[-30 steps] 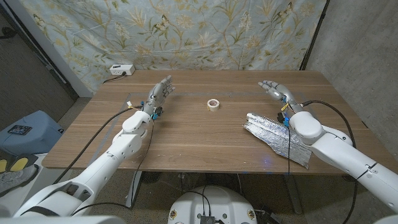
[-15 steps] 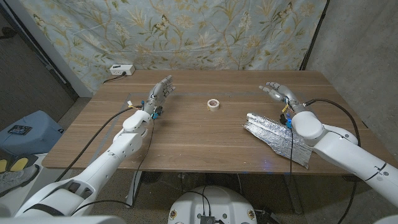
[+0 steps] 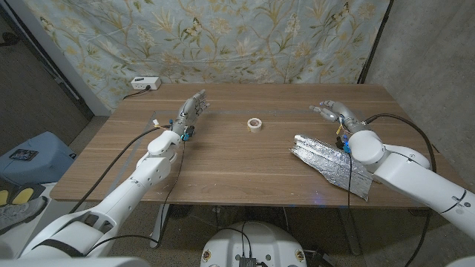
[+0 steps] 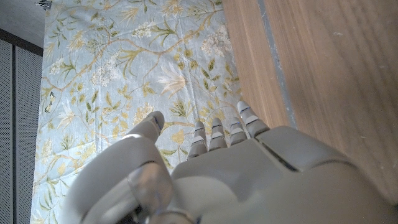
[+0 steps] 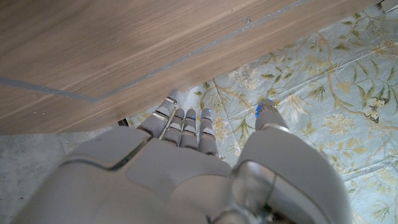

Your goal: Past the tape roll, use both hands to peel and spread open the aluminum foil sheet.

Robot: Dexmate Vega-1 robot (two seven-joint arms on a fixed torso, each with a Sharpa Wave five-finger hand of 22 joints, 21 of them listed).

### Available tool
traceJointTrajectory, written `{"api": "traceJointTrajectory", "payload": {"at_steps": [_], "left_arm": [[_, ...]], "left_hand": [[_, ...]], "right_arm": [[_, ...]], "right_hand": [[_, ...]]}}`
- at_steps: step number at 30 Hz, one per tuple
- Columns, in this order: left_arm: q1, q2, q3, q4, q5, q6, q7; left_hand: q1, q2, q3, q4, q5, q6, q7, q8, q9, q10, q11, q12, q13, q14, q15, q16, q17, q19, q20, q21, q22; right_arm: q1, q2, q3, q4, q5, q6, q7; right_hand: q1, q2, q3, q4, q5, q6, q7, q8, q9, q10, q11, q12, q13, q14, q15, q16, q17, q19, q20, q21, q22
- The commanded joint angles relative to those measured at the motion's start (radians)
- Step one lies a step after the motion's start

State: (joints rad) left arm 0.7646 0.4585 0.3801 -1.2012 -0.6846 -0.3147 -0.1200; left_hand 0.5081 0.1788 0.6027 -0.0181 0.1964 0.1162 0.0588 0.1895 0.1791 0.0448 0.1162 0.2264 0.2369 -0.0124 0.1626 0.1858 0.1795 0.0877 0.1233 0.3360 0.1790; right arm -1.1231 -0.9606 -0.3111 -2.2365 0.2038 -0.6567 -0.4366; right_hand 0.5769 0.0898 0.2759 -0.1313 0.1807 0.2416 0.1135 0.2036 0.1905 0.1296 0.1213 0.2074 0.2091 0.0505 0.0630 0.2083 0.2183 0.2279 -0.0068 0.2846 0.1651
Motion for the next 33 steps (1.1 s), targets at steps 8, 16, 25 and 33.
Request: {"api": "traceJointTrajectory", "payload": {"at_steps": [8,16,25,33], "left_arm": [[-0.038,-0.022,0.004,0.062,-0.001,-0.011,-0.021],[-0.056,-0.029,0.007,0.09,0.0,-0.015,-0.036],[-0.065,-0.033,0.007,0.104,-0.003,-0.013,-0.046],[-0.072,-0.038,0.008,0.121,-0.004,-0.017,-0.055]], "left_hand": [[0.007,0.003,0.001,-0.011,0.006,0.006,0.0,0.001,0.003,0.005,0.003,0.005,0.0,0.003,0.006,0.008,0.002,0.003,0.003,-0.002,0.004],[0.007,0.004,0.0,-0.011,0.006,0.008,0.0,0.001,0.003,0.006,0.004,0.005,-0.001,0.002,0.006,0.008,0.003,0.003,0.004,-0.003,0.004],[0.007,0.005,0.0,-0.012,0.007,0.008,0.0,0.0,0.004,0.006,0.004,0.005,-0.002,0.003,0.006,0.008,0.004,0.004,0.003,-0.004,0.004],[0.006,0.006,-0.001,-0.013,0.007,0.009,0.0,0.001,0.004,0.005,0.005,0.004,-0.002,0.003,0.006,0.008,0.004,0.004,0.003,-0.006,0.004]], "right_arm": [[0.034,-0.064,-0.04,-0.131,-0.046,-0.232,0.008],[0.045,-0.099,-0.051,-0.198,-0.041,-0.325,0.029],[0.113,-0.138,-0.114,-0.263,-0.03,-0.456,0.075],[0.179,-0.172,-0.191,-0.315,-0.04,-0.555,0.096]], "right_hand": [[0.035,-0.003,0.007,-0.023,-0.001,0.013,0.026,0.007,0.001,0.011,0.023,0.007,-0.001,0.009,0.026,0.005,-0.004,0.012,0.024,-0.011,0.004],[0.061,-0.01,0.011,-0.034,0.001,0.008,0.038,0.001,0.0,0.009,0.029,0.004,-0.002,0.009,0.045,0.002,-0.008,0.015,0.04,-0.023,0.004],[0.085,-0.017,0.013,-0.038,0.002,-0.009,0.06,-0.006,0.001,-0.002,0.047,0.0,0.001,-0.004,0.067,-0.003,-0.01,0.01,0.061,-0.039,0.004],[0.124,-0.026,0.02,-0.047,0.005,-0.036,0.072,-0.01,0.004,-0.001,0.064,0.004,0.007,-0.01,0.085,-0.004,-0.01,0.008,0.083,-0.052,0.004]]}}
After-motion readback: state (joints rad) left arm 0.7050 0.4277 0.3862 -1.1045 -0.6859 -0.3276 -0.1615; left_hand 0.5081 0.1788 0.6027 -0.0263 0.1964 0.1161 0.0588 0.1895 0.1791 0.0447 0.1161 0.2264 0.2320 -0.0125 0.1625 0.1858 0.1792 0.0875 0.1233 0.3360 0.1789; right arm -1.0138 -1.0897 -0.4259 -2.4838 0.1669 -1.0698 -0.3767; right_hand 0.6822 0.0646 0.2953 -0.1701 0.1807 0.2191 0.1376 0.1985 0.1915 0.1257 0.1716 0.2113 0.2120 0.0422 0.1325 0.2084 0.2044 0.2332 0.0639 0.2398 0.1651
